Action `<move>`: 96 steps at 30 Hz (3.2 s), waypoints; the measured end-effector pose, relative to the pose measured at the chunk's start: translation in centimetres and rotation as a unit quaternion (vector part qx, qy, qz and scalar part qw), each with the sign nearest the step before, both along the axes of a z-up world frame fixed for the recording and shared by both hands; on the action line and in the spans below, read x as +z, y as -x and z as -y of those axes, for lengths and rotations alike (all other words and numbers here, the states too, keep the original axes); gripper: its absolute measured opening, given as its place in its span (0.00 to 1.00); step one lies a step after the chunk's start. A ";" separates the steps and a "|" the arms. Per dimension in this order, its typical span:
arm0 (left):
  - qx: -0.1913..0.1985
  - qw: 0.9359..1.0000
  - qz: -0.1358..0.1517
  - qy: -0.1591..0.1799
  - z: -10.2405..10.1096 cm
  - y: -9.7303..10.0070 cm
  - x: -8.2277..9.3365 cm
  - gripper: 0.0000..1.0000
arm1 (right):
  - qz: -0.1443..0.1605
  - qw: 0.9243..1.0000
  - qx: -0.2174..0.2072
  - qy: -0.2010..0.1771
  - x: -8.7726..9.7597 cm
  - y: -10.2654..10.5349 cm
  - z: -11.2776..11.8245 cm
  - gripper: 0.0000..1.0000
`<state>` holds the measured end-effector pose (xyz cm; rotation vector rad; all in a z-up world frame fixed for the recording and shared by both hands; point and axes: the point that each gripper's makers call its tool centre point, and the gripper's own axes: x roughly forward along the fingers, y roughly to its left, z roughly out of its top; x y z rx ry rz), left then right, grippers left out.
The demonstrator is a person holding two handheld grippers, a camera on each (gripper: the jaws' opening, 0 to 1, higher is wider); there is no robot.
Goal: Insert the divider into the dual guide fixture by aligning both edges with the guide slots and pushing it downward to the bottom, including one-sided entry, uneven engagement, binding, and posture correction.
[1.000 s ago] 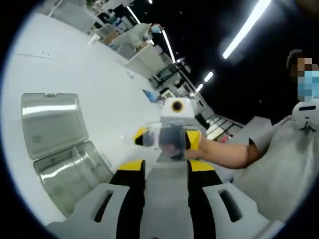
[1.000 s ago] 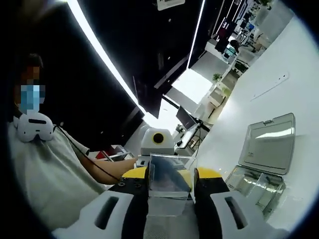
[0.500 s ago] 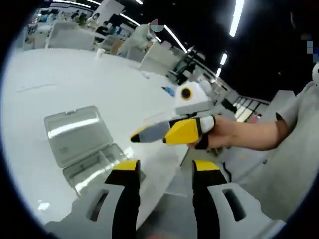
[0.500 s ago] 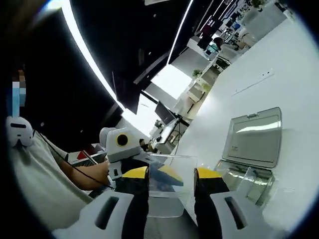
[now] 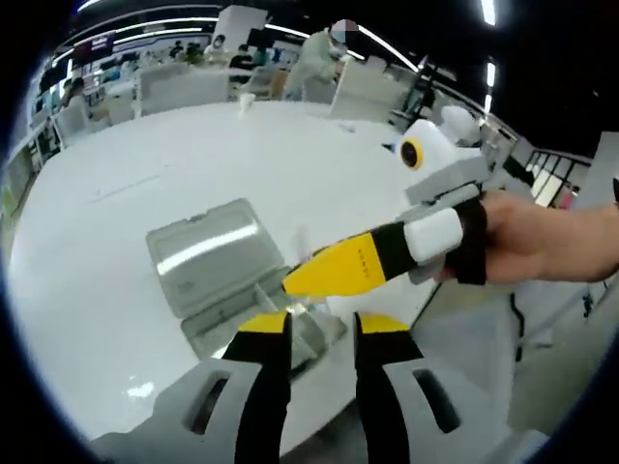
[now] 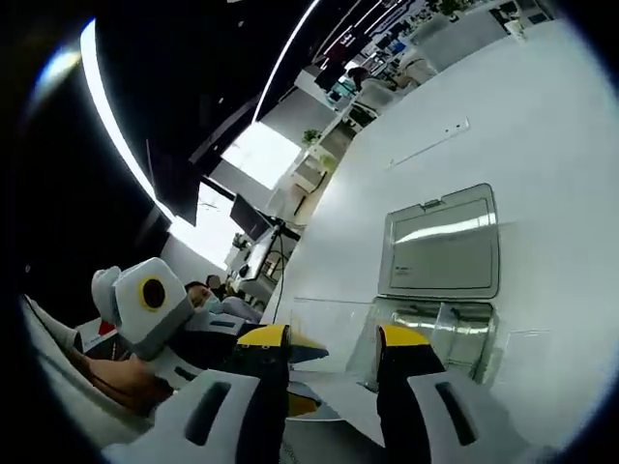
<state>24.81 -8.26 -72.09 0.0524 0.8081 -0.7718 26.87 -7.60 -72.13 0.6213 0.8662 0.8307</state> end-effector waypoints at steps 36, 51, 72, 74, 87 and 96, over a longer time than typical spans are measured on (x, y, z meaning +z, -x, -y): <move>0.036 0.994 -0.102 0.003 -0.6 0.4 -3.4 0.02 | -0.018 0.995 -0.026 0.090 -1.7 0.5 -1.2 0.31; 0.041 0.984 -0.161 0.060 -2.1 0.9 -2.4 0.02 | 0.030 0.996 0.002 0.079 -0.4 1.1 -0.9 0.43; 0.055 0.966 -0.251 0.027 -5.2 -0.3 -2.7 0.02 | 0.182 0.975 0.050 0.117 0.2 4.3 0.8 0.53; 0.062 0.963 -0.261 0.011 -5.7 -0.3 -3.2 0.02 | 0.188 0.974 0.053 0.118 0.1 4.7 0.8 0.54; 0.132 0.947 -0.291 -0.023 -6.6 -1.6 -4.5 0.02 | 0.303 0.931 0.137 0.149 0.5 5.3 1.1 0.61; 0.158 0.943 -0.291 -0.040 -5.7 -2.2 -5.0 0.02 | 0.346 0.900 0.186 0.188 -1.2 5.8 1.9 0.70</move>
